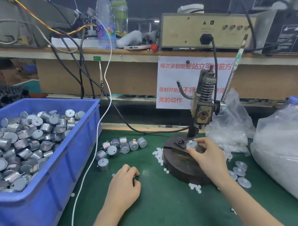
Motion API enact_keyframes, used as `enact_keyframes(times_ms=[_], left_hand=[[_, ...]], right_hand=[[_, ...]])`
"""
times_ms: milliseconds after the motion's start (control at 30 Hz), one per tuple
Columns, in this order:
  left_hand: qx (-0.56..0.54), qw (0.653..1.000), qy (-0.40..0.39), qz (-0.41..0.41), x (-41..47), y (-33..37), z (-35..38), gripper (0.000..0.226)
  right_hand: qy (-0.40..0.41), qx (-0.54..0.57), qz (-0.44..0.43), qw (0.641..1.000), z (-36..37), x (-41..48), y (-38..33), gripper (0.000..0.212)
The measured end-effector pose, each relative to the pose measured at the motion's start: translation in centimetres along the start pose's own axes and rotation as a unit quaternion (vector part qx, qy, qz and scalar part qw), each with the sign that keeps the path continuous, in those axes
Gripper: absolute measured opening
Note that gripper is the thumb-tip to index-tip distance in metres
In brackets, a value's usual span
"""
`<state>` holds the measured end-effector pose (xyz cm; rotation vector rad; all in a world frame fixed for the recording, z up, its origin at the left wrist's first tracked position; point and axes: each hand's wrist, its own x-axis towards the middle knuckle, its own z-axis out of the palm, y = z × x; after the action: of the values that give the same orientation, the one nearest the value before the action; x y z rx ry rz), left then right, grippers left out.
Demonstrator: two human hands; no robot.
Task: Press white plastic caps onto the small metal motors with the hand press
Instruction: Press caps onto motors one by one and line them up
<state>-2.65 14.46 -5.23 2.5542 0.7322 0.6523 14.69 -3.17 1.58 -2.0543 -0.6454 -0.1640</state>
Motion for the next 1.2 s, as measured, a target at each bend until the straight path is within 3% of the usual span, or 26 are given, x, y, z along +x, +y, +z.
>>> enact_keyframes(times_ms=[233, 467, 567, 667, 800, 900, 1067, 1200], left_hand=[[-0.001, 1.0, 0.002, -0.005, -0.1, 0.2, -0.2, 0.019], [-0.002, 1.0, 0.004, -0.014, -0.2, 0.2, -0.3, 0.019], [-0.001, 1.0, 0.003, -0.019, -0.2, 0.3, -0.3, 0.017], [-0.031, 0.999, 0.01, -0.036, -0.3, 0.1, -0.4, 0.014], [-0.054, 0.997, 0.019, -0.051, -0.2, 0.1, -0.4, 0.018], [-0.049, 0.997, 0.023, -0.055, -0.1, 0.1, -0.4, 0.017], [-0.045, 0.997, 0.024, -0.055, -0.3, 0.3, -0.4, 0.016], [-0.042, 0.997, 0.02, -0.057, -0.4, 0.5, -0.6, 0.015]], right_hand=[[0.013, -0.146, -0.048, 0.988, 0.6, 1.6, 1.9, 0.037], [0.034, -0.2, -0.043, 0.978, 0.7, 2.3, 2.2, 0.038], [-0.001, -0.202, -0.016, 0.979, 0.4, 2.3, 1.9, 0.046], [-0.028, -0.091, 0.04, 0.995, -0.1, 2.2, 1.3, 0.058], [0.087, 0.136, 0.123, 0.979, -3.2, 4.0, -0.3, 0.064], [0.095, 0.183, 0.085, 0.975, -5.9, 6.7, -2.3, 0.075], [0.066, 0.232, 0.039, 0.97, -8.9, 11.4, -5.8, 0.071], [0.054, 0.319, 0.051, 0.945, -9.9, 13.0, -8.2, 0.049]])
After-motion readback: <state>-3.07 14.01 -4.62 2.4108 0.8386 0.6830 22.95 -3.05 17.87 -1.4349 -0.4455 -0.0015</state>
